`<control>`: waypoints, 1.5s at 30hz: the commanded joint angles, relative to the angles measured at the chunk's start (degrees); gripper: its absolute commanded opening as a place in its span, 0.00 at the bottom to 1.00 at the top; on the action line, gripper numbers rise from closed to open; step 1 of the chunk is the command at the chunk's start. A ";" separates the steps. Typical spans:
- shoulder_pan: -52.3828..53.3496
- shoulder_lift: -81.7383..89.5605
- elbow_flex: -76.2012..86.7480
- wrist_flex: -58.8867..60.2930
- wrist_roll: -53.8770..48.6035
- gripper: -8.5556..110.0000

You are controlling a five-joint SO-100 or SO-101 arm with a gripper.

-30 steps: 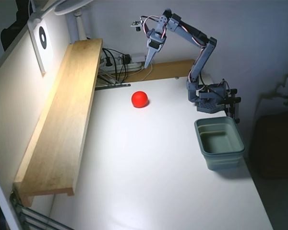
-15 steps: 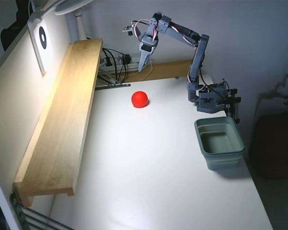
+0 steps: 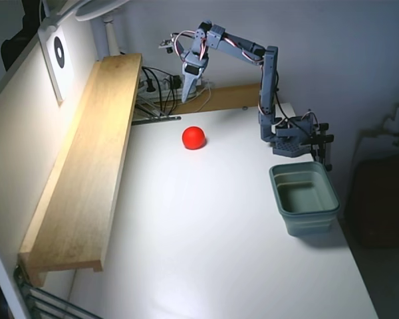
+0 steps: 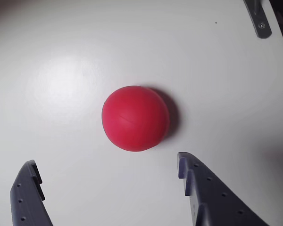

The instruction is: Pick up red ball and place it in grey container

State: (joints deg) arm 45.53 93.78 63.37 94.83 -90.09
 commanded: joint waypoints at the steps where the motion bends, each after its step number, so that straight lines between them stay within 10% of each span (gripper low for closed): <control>1: 0.57 0.26 -3.41 -0.76 0.09 0.39; 45: 0.57 10.38 40.10 -34.15 0.09 0.39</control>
State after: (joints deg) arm 45.44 101.34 102.30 62.40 -90.09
